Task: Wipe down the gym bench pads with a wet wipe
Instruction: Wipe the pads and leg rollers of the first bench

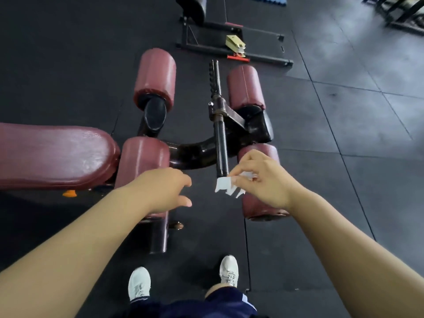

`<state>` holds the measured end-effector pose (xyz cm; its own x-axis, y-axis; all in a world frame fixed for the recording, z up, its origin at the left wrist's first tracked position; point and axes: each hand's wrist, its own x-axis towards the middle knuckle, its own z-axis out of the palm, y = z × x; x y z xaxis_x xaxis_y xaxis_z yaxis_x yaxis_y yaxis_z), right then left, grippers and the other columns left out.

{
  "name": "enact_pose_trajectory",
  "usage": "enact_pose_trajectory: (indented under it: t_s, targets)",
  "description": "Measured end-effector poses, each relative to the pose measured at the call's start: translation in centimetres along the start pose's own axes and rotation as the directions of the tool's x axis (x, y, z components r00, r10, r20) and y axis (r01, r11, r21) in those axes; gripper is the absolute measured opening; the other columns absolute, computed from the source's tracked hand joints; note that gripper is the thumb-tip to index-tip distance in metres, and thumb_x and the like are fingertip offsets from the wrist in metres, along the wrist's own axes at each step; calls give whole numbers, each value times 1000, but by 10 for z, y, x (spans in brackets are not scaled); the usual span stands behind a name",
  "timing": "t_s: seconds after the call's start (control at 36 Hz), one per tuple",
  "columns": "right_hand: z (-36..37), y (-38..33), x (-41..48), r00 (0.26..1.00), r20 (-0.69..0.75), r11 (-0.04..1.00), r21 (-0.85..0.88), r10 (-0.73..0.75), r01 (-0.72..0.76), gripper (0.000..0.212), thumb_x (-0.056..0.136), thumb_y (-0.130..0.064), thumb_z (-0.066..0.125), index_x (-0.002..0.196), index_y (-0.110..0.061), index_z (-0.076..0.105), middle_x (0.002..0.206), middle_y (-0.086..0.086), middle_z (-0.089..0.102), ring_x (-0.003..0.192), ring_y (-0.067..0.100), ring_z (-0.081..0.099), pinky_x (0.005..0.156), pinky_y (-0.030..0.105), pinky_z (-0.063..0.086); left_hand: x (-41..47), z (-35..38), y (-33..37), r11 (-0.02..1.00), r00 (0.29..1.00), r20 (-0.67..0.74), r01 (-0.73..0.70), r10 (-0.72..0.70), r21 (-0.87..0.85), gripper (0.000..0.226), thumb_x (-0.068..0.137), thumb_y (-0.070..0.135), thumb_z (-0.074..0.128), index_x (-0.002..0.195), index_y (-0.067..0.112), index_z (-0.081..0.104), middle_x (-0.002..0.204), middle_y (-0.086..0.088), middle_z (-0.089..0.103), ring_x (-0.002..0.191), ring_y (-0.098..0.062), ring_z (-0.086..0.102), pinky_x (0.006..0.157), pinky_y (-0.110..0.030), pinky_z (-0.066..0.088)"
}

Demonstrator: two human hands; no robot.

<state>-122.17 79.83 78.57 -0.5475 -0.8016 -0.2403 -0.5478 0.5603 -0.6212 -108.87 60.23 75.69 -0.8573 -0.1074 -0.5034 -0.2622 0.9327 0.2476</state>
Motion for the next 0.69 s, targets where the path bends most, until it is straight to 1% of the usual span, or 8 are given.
enact_pose_trajectory:
  t_s: [0.11,0.19,0.25,0.33,0.44,0.53,0.64,0.69]
  targets:
    - [-25,52,-7,999,-3,999,26,46,-46,12,88,-39,60,81,-38,69,95,-16,49,94,-3,51,83,17,41,20,16,43,999,998,41,50,-50,-12,53,86,54,55,133,32,45,125,11,51,115,-14,50,90,-34,46]
    - [-42,90,-9,995,-35,996,9,93,-92,18,90,-40,58,80,-29,69,96,-8,50,91,5,51,85,24,42,34,27,73,995,994,72,91,-88,-32,50,86,54,54,131,31,47,122,11,53,111,-13,53,89,-34,46]
    - [-52,112,-9,987,-62,989,-10,146,-146,21,88,-42,61,82,-23,69,100,-6,48,91,8,52,80,24,42,43,32,92,995,992,79,100,-98,-27,49,86,54,54,128,30,49,121,10,53,110,-14,53,89,-35,47]
    - [-61,139,-10,978,-72,980,-27,195,-197,3,85,-27,63,85,-24,65,104,-6,44,93,12,51,67,16,38,54,36,117,989,990,83,124,-117,-77,51,85,54,56,129,32,48,123,10,52,112,-14,52,91,-35,46]
    - [-72,165,-5,977,-54,978,49,206,-203,45,83,-13,58,123,-31,49,106,-5,52,97,15,54,65,18,41,69,41,143,974,986,83,156,-144,-165,45,87,54,54,125,30,52,120,9,56,106,-15,55,89,-37,49]
    - [-77,171,4,974,-56,967,145,219,-209,61,88,-14,57,142,-20,29,78,-9,57,80,0,54,58,15,40,80,41,155,940,980,51,199,-192,-277,39,89,48,55,122,28,55,119,5,57,104,-16,56,90,-40,48]
    - [-77,175,32,974,-113,966,190,199,-175,52,85,-19,62,133,-22,43,89,-18,54,76,2,55,53,16,44,96,36,166,909,971,-24,213,-237,-359,53,89,47,56,134,22,45,129,0,49,115,-20,51,97,-40,44]
    - [-72,177,48,981,-132,978,171,143,-120,45,84,-17,63,128,-24,53,104,-14,58,86,8,58,61,12,41,104,36,169,904,967,-41,219,-251,-366,62,88,50,55,138,18,40,134,-3,43,120,-23,47,99,-39,42]
